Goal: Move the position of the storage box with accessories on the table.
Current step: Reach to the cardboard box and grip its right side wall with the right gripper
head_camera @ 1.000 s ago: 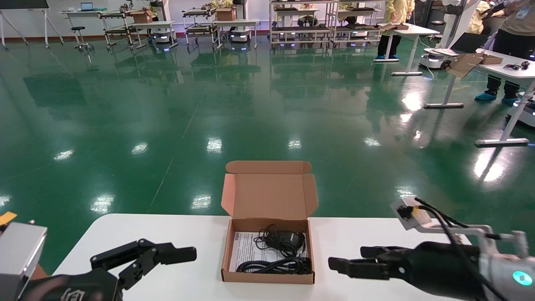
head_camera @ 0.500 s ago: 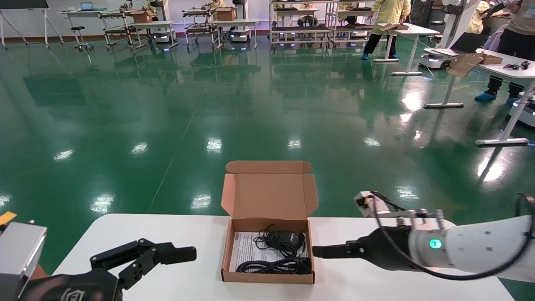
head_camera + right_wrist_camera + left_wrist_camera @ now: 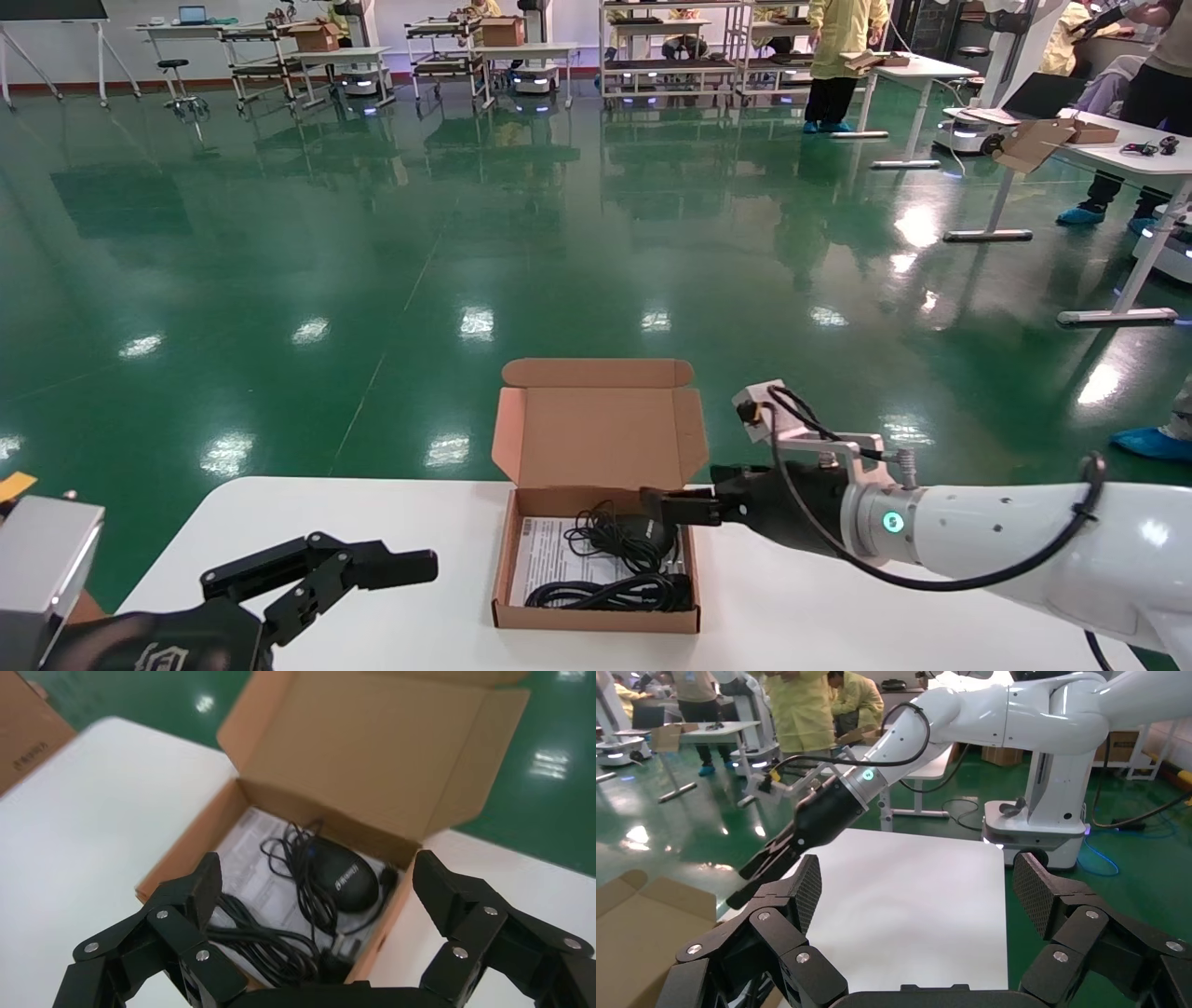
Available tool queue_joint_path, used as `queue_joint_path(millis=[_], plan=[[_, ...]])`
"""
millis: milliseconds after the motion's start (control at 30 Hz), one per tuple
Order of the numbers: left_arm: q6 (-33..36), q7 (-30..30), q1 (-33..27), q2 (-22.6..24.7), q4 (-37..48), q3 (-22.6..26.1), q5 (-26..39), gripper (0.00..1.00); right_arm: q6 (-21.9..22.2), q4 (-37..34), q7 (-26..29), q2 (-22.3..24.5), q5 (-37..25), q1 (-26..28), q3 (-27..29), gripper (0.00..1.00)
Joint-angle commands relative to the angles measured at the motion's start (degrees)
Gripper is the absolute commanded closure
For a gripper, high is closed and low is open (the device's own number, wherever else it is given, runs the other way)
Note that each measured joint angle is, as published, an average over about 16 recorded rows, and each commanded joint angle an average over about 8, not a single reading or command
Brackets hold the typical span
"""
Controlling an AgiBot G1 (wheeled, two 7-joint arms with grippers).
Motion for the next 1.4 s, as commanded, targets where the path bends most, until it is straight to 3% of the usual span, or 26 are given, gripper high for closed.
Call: queue_joint_path(millis=[33,333,633,900,1267,1333,1400], plan=[[0.0,0.0,0.0,0.0,0.0,0.0,0.0,0.0,0.0,-1.5,-4.8,0.2,2.1,-0.4,1.3,0.0],[0.0,0.0,0.0,0.0,0.0,0.0,0.0,0.0,0.2,-11.3,-9.4,-3.2,1.6,0.8,0.8,0.0],[0.0,0.0,0.0,0.0,0.0,0.0,0.0,0.0,5.6,-18.2,-13.5,-8.3,0.9,0.5,0.5,0.0],[0.0,0.0,0.0,0.0,0.0,0.0,0.0,0.0,9.4,-21.8,-16.7,-9.9,2.0,-0.3,1.1,0.0],[0.0,0.0,0.0,0.0,0.0,0.0,0.0,0.0,10.4,-23.8,-19.2,-10.2,4.2,-1.4,2.0,0.0],[0.0,0.0,0.0,0.0,0.0,0.0,0.0,0.0,10.5,-23.9,-19.5,-10.3,4.5,-1.6,2.0,0.1],[0.0,0.0,0.0,0.0,0.0,0.0,0.0,0.0,10.8,-24.0,-19.8,-10.3,4.7,-1.8,2.0,0.31]])
